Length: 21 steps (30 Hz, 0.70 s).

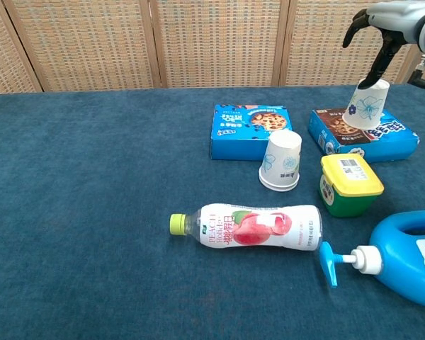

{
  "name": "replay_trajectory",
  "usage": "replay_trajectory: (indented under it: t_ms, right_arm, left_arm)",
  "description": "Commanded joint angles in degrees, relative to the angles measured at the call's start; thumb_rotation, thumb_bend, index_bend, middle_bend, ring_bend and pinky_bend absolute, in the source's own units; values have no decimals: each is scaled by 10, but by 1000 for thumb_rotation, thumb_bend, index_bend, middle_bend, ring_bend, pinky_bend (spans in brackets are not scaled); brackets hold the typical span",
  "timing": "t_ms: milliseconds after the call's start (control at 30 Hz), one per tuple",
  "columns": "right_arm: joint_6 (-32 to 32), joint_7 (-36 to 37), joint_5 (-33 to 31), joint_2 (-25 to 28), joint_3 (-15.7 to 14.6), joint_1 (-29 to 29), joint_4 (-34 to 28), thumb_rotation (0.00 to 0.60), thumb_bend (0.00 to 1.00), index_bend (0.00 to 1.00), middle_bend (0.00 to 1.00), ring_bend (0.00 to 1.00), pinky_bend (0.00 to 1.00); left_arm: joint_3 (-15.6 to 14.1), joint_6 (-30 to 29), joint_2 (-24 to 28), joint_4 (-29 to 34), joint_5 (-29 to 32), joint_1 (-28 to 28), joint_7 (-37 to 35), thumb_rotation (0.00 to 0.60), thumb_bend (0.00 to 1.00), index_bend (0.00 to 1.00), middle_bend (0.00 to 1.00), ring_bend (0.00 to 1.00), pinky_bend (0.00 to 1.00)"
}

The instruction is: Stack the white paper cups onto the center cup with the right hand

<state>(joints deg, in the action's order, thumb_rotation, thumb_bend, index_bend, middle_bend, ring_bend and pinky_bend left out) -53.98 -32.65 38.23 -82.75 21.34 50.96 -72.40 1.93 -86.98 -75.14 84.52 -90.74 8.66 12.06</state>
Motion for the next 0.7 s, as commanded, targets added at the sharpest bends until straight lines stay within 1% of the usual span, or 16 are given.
replay_trajectory:
  t_ms: [33,267,700]
  right_arm:
    - [32,3,-22,-9,-2,15,41,600,94,286,0,0,0]
    - [53,-1,-44,-14,-13,22,76,600,94,310,0,0,0]
    - [71,2,-60,-29,-26,25,126,600,94,321,0,0,0]
  left_arm:
    - [1,2,-1,1,2,0,3,600,209,0,0,0,0]
    - [3,8,-4,0,8,3,8,600,209,0,0,0,0]
    - [2,10,-6,-2,8,5,12,600,209,0,0,0,0]
